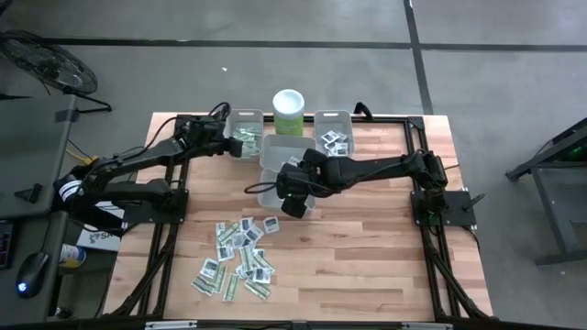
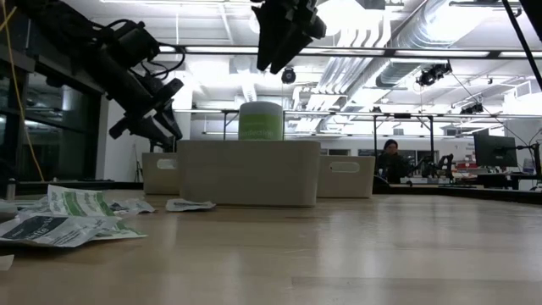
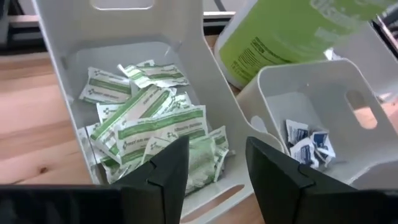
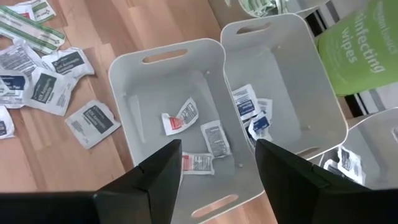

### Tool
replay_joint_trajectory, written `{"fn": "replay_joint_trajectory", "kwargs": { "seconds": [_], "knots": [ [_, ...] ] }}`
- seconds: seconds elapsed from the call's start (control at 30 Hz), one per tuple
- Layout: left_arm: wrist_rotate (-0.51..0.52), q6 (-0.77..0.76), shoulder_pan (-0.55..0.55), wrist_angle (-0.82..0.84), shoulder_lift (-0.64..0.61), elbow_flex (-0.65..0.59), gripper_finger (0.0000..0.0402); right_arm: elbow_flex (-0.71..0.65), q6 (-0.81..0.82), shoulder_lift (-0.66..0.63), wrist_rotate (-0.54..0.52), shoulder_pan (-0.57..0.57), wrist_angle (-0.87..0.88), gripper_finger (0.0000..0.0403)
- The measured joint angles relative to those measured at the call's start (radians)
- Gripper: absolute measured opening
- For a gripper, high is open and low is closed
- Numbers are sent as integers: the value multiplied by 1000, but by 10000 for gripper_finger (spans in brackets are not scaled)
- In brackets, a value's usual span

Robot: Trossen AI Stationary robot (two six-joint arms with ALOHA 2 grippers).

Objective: Pick & Place First Aid Supplies
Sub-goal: Put the bandage pack into the left bin, then put the towelette pack into the right bin

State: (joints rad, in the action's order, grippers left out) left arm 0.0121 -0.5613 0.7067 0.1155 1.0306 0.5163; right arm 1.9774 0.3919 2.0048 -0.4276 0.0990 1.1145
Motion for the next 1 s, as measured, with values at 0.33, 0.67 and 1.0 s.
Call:
{"fn": "replay_joint_trajectory", "kwargs": {
  "seconds": [0.33, 0.67, 1.0],
  "knots": [
    [-76, 60, 0, 8, -1, 0, 201, 0, 38, 0, 17, 5, 4, 199],
    [-70, 122, 0, 8, -56, 1, 259, 0, 122, -38, 17, 14, 43, 199],
    [-152, 138, 0, 74, -194, 1, 259, -68, 224, -50, -25, 104, 84, 199]
  ]
}}
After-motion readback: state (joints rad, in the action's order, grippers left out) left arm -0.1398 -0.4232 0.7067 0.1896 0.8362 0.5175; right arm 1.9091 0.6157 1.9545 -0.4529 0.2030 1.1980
